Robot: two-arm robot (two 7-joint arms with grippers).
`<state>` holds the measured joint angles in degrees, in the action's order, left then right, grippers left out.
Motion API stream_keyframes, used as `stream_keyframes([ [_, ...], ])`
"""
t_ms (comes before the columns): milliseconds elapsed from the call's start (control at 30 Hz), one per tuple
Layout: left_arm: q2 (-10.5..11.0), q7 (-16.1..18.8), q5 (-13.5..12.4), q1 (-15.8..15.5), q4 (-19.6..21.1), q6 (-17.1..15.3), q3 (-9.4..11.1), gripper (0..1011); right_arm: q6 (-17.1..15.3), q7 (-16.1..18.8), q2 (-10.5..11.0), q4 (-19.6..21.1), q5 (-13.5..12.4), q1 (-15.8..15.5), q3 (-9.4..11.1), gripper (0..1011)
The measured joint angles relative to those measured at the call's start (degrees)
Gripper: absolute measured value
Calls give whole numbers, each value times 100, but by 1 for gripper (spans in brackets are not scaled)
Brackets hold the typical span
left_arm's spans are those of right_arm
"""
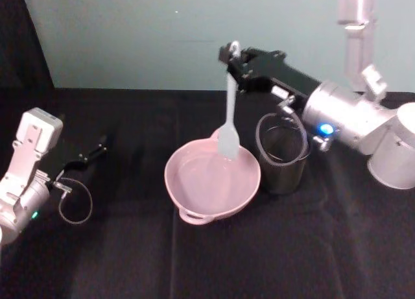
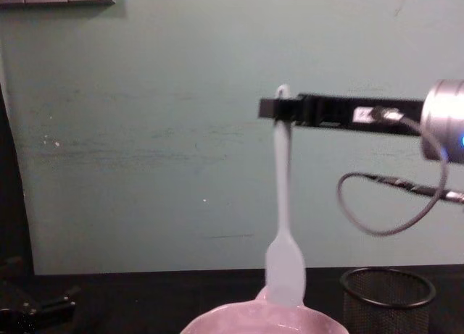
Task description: Use the one hand to pick up the spoon and stir the clear water in the bowl.
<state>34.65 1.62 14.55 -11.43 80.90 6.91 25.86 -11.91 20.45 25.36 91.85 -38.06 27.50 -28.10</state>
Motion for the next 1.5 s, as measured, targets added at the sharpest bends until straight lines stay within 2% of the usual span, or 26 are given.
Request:
stream_keyframes([
  [167,0,0,0,0,0,0,0,1011,456,313,-224,-512,335,71,-262,109],
  [200,0,0,0,0,0,0,0,1011,456,313,-224,-512,335,71,-262,109],
  [367,0,0,0,0,0,0,0,1011,874,574,-361,-928,553,9,-384,109],
  [500,0,0,0,0,0,0,0,1011,1029,688,-429,-1095,658,-47,-429,109],
  [833,0,0,0,0,0,0,0,1011,1176,835,-652,-1288,764,-184,-435,109],
  [1100,0,0,0,0,0,0,0,1011,1307,937,-973,-1644,808,-55,-420,109],
  [1133,0,0,0,0,0,0,0,1011,1364,959,-1074,-1790,814,-3,-399,109],
  [1400,0,0,0,0,0,0,0,1011,1557,905,-1309,-2136,901,120,-275,109],
  [1500,0,0,0,0,0,0,0,1011,1597,851,-1328,-2193,944,140,-200,110],
])
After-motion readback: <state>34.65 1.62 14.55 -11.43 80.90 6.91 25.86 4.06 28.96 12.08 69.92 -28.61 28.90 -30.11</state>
